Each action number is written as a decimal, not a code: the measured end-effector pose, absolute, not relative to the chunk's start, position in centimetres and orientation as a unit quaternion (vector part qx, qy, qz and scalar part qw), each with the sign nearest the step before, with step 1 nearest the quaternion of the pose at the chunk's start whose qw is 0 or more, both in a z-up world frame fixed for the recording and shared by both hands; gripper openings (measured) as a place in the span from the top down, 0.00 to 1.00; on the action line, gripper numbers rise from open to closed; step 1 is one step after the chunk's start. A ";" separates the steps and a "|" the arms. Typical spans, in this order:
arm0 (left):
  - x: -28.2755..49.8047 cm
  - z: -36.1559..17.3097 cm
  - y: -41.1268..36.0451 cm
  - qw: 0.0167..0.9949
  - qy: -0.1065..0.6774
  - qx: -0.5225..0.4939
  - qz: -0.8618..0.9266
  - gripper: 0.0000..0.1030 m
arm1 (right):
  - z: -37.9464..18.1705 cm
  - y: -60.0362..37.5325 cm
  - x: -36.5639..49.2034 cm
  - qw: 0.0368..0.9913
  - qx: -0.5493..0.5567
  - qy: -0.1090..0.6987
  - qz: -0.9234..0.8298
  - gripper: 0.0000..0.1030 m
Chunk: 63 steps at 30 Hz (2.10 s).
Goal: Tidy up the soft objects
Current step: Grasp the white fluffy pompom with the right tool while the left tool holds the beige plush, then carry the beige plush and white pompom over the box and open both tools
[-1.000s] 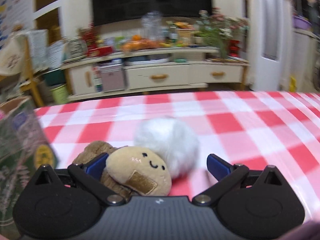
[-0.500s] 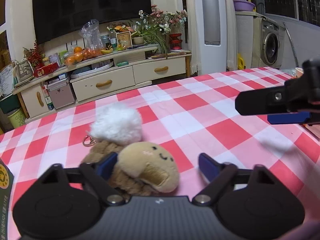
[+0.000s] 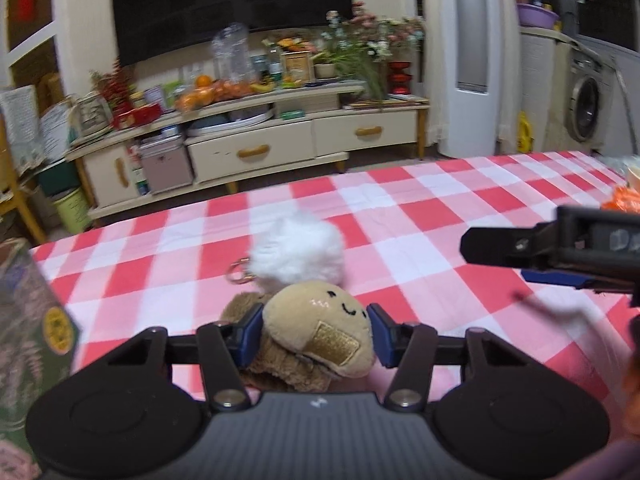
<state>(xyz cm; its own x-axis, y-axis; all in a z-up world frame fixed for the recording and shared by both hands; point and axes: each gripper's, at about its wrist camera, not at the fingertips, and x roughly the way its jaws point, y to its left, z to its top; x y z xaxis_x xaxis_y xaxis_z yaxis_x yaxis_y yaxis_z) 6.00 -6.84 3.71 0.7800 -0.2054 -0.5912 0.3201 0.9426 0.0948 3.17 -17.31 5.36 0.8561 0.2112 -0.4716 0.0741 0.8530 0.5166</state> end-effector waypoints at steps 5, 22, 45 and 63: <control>4.0 5.0 -4.9 0.939 0.309 0.104 -0.110 0.48 | 4.8 -16.4 5.2 0.920 0.266 0.281 0.056 0.00; 1.3 5.0 -0.2 0.936 0.335 0.041 -0.096 0.48 | 3.7 -9.7 11.6 0.940 0.116 0.297 0.125 0.00; 0.5 5.1 1.3 0.932 0.347 0.007 -0.099 0.48 | 3.9 -8.6 12.2 0.950 0.065 0.286 0.106 0.53; -1.0 5.8 2.4 0.936 0.334 -0.004 -0.110 0.48 | 3.9 -12.8 2.9 0.953 0.082 0.288 0.040 0.54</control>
